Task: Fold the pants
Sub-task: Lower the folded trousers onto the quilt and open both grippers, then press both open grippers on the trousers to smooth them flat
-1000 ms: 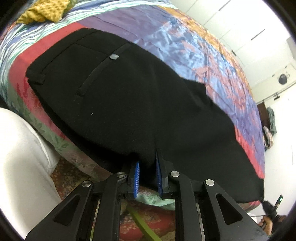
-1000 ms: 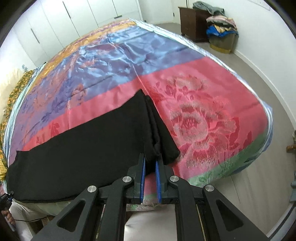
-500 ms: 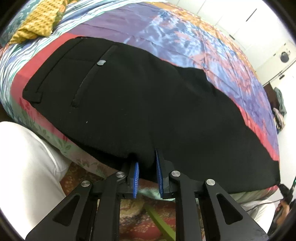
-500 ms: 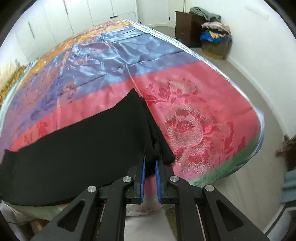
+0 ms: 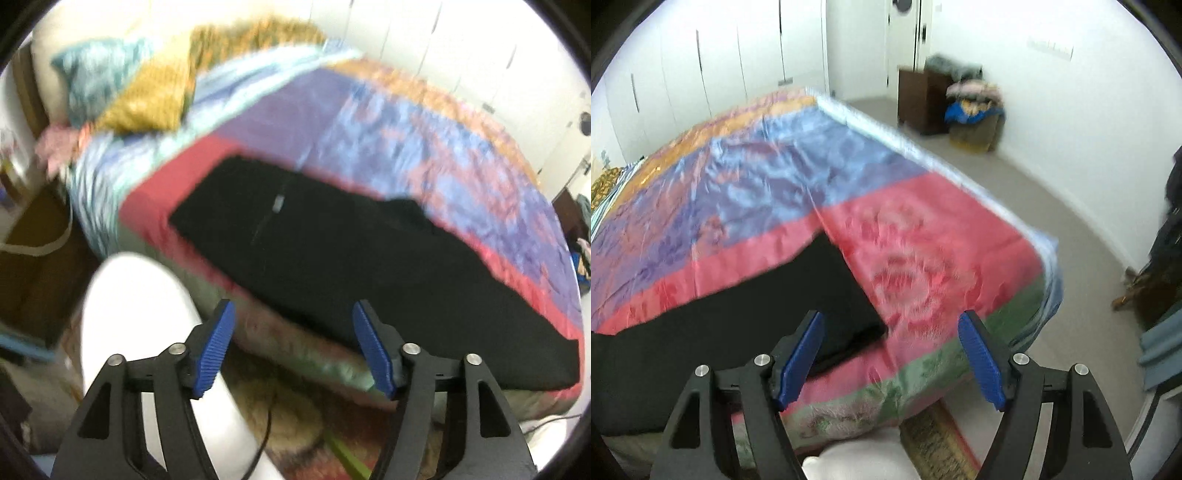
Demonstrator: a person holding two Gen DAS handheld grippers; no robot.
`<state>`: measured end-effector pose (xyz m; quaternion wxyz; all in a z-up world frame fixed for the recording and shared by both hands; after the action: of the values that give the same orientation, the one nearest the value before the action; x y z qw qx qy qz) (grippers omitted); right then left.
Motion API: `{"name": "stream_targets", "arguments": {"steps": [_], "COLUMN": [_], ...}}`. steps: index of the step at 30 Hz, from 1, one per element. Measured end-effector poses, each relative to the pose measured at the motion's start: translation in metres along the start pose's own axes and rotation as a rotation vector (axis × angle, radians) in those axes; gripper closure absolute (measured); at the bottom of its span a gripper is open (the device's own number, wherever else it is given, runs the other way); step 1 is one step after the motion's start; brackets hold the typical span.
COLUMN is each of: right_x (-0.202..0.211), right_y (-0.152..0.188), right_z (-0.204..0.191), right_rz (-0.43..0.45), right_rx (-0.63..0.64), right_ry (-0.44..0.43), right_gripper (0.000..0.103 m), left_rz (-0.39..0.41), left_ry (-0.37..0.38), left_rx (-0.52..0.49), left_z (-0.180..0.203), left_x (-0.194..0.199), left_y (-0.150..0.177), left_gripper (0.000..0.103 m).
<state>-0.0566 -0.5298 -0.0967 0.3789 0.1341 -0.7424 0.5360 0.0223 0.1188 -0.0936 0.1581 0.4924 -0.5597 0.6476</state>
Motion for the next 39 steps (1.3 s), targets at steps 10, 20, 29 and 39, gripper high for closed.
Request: {"name": "stream_targets", "arguments": {"steps": [10,20,29,39], "right_x": [-0.008,-0.095,-0.114,-0.112], "right_y": [0.012,0.085,0.103,0.105], "right_z": [-0.161,-0.216,-0.216,-0.219], "right_rz": [0.000,-0.202,-0.197,-0.173], "right_rx": [0.213,0.177,0.211,0.219], "right_ry": [-0.327,-0.395,-0.407,-0.394], "right_gripper": [0.013,0.013,0.000,0.000], "left_rz": [0.090,0.008,0.004,0.009], "left_ry": [0.203,0.120,0.123,0.124], "left_rx": [-0.250,-0.382,-0.392,-0.399], "left_z": [0.115,0.148,0.150,0.153], "left_x": [-0.037,-0.116,-0.118,-0.121], "left_y": [-0.019,0.014,0.020,0.021], "left_gripper": [0.018,0.017,0.007,0.006]}}
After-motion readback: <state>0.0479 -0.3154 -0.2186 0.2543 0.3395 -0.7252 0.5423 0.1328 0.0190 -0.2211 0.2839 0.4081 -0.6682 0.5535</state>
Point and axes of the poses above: each gripper's, at about its wrist camera, not at the fingertips, and x roughly against the way its jaws point, z to its right, y to its underside, the point moved 1 cm from there along -x, roughly the way its jaws point, and after that the axes turned 15 degrees about -y, right-handed, at the moved point
